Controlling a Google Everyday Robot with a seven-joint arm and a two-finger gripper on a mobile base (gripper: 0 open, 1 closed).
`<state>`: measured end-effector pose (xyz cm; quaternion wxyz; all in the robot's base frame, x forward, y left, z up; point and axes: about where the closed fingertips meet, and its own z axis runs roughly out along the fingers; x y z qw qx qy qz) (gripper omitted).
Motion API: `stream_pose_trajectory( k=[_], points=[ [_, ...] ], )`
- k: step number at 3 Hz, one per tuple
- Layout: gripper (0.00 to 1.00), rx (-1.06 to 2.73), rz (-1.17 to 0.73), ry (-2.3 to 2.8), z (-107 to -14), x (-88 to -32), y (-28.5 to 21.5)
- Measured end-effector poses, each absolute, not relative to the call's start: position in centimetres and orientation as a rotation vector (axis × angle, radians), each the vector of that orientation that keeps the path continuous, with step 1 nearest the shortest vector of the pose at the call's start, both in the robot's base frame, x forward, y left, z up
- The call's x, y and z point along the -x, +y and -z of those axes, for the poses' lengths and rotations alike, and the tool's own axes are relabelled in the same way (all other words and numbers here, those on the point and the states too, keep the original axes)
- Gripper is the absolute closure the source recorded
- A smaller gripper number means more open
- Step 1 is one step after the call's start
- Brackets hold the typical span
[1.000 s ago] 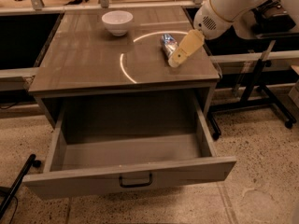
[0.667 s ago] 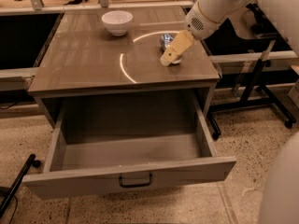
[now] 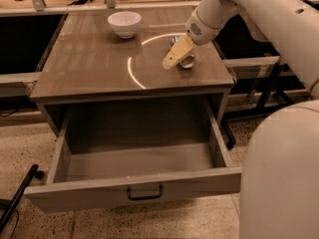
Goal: Place redbull can into top drawer
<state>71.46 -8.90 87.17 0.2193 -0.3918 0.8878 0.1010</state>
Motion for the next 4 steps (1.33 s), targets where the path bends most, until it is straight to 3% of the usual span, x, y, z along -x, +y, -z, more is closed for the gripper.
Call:
stream_pose_trajectory(
  k=[2,4],
  points=[
    [0.0,1.047,-0.263,2.498,-85.0,-74.7,-8.0],
    [0.49,1.087,-0.306,2.45,-84.0,-76.2,-6.7]
  ],
)
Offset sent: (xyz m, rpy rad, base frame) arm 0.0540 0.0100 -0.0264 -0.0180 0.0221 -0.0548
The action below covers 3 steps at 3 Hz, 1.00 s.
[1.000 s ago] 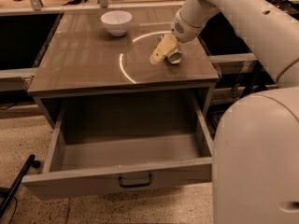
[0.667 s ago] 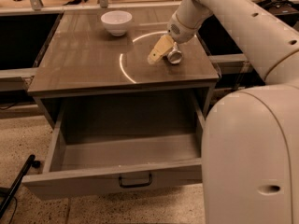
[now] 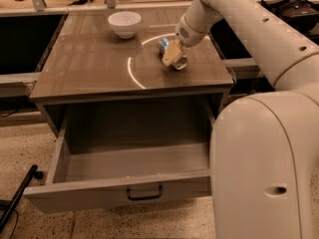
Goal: Place redbull can into top drawer
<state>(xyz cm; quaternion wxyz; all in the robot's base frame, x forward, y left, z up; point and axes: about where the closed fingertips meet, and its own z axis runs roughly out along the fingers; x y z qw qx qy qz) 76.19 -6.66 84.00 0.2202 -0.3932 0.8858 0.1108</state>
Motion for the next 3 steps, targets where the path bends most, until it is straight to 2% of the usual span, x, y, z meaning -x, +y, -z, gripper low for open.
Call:
stream_pose_trajectory(
  k=[1,2,3],
  points=[
    [0.81,1.198,-0.344,2.342,-85.8,-75.2,-5.0],
    [1.0,1.298,-0.372,2.24,-87.5,-73.8,-3.6],
    [1.0,1.404,-0.432,2.081,-89.8,-70.8,-1.8]
  ],
)
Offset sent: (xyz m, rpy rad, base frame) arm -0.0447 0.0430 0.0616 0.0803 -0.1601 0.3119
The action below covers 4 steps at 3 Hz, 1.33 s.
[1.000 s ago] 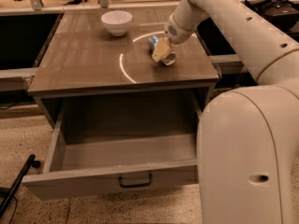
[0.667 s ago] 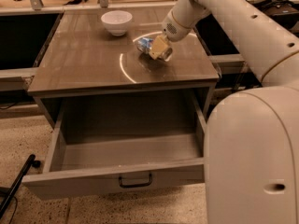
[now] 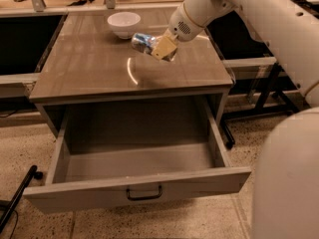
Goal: Place redbull can into top drawer
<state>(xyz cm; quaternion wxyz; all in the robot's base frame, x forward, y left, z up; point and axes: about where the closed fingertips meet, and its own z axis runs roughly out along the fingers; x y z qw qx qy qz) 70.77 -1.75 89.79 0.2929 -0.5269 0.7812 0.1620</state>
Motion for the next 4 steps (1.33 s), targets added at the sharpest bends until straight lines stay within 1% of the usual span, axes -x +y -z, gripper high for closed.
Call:
stream_pose_trajectory(
  k=[1,2,4],
  points=[
    [1.0,1.506,-0.509,1.91,-91.0,-66.0,0.3],
    [1.0,1.531,-0.594,1.803,-91.0,-61.1,0.5],
    [1.0,1.532,-0.587,1.812,-91.0,-61.5,0.7]
  ],
)
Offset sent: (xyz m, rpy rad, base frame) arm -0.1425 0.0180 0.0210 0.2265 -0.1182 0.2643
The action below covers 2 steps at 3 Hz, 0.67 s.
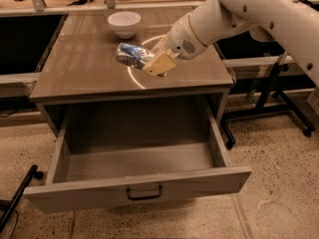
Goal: Place redbull can into top drawer
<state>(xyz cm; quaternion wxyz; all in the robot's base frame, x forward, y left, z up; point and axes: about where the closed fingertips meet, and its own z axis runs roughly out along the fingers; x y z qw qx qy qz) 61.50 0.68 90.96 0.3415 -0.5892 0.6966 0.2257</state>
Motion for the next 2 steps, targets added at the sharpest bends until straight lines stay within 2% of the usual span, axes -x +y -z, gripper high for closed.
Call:
stream_pose_trajectory(
  k=[1,2],
  points=[
    [1.0,1.585,-0.603,1.802,-89.6,-59.3,1.1],
    [1.0,1.662,-0.619,1.788,-86.3,-54.2,1.7]
  ],
)
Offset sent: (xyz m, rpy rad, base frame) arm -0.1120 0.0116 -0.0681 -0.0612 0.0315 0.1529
